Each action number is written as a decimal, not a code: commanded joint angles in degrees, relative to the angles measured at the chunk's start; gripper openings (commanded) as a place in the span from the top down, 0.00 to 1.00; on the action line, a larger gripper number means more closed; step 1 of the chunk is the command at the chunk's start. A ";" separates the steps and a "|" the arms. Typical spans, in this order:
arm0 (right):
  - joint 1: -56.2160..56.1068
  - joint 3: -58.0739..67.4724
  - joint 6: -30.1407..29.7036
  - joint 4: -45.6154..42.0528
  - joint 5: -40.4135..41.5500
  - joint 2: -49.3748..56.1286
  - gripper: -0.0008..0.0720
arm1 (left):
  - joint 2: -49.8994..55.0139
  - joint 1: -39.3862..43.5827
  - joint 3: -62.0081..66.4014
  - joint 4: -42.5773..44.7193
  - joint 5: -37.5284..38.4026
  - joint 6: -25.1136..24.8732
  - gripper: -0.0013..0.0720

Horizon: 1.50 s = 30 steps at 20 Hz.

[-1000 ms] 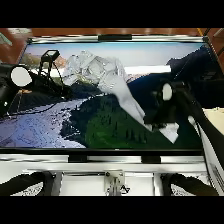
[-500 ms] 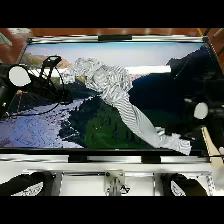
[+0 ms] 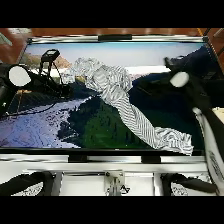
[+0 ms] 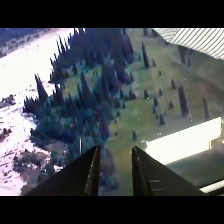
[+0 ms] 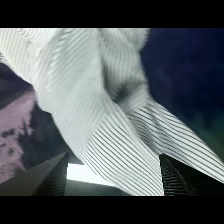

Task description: Fold the shirts.

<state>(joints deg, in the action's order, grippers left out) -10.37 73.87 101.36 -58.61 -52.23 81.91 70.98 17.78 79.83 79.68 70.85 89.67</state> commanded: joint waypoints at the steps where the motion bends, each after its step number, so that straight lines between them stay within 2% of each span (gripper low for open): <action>1: -5.07 11.17 0.61 7.65 2.82 16.26 0.09 | 0.02 -0.02 -0.02 0.04 -0.81 -0.04 0.59; 4: -5.86 16.00 1.22 8.63 -1.03 23.19 0.09 | 0.02 -0.02 -0.02 0.04 -0.76 -0.04 0.58; 8: -6.60 16.59 4.46 9.29 -1.81 26.86 0.09 | 0.02 -0.02 -0.02 0.02 -0.79 -0.04 0.58; 9: -6.67 16.59 5.20 9.57 -1.86 27.52 0.21 | 0.02 -0.02 -0.02 0.02 -0.79 -0.04 0.58; 10: -6.71 16.59 5.70 9.99 -1.81 27.93 0.41 | 0.02 -0.02 -0.02 0.02 -0.79 -0.04 0.58; 11: -6.69 16.59 5.70 10.23 -1.75 28.04 0.71 | 0.02 -0.02 -0.02 0.02 -0.79 -0.04 0.58; 12: -6.69 16.63 5.11 10.43 -2.01 27.78 0.88 | 0.02 -0.02 -0.02 0.02 -0.79 -0.04 0.58; 15: -5.75 16.65 -1.73 7.91 -7.96 23.56 0.89 | 0.00 -0.02 -0.02 0.04 -0.76 -0.02 0.58; 19: -2.71 16.65 -2.03 -9.03 -23.98 11.98 0.89 | 0.15 0.00 -0.02 -0.02 -0.79 -0.02 0.58; 20: -2.01 16.65 -2.03 -12.98 -28.50 9.01 0.89 | 0.48 0.02 -0.02 -0.04 -0.83 -0.04 0.50; 21: -1.81 16.63 -2.03 -17.73 -33.22 6.05 0.89 | 1.16 0.02 -0.02 -0.26 -0.83 0.00 0.32; 22: -1.88 16.63 -1.99 -22.62 -37.11 3.45 0.89 | 2.25 0.04 -0.02 -1.14 -1.11 0.00 0.22; 23: -2.12 16.52 -1.95 -24.96 -39.43 1.51 0.89 | 3.58 0.04 -0.02 -2.75 -2.08 0.00 0.22; 26: -2.12 16.46 -0.76 -23.56 -39.80 -1.84 0.89 | 8.90 0.13 0.00 -11.23 -11.21 -0.13 0.22; 30: -2.12 16.46 -0.09 -21.20 -38.58 -1.64 0.89 | 16.37 1.68 0.00 -26.08 -26.12 -8.41 0.22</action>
<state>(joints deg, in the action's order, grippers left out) -12.53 90.32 100.44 -79.44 -89.76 81.28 82.61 18.55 79.83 64.40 55.53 86.48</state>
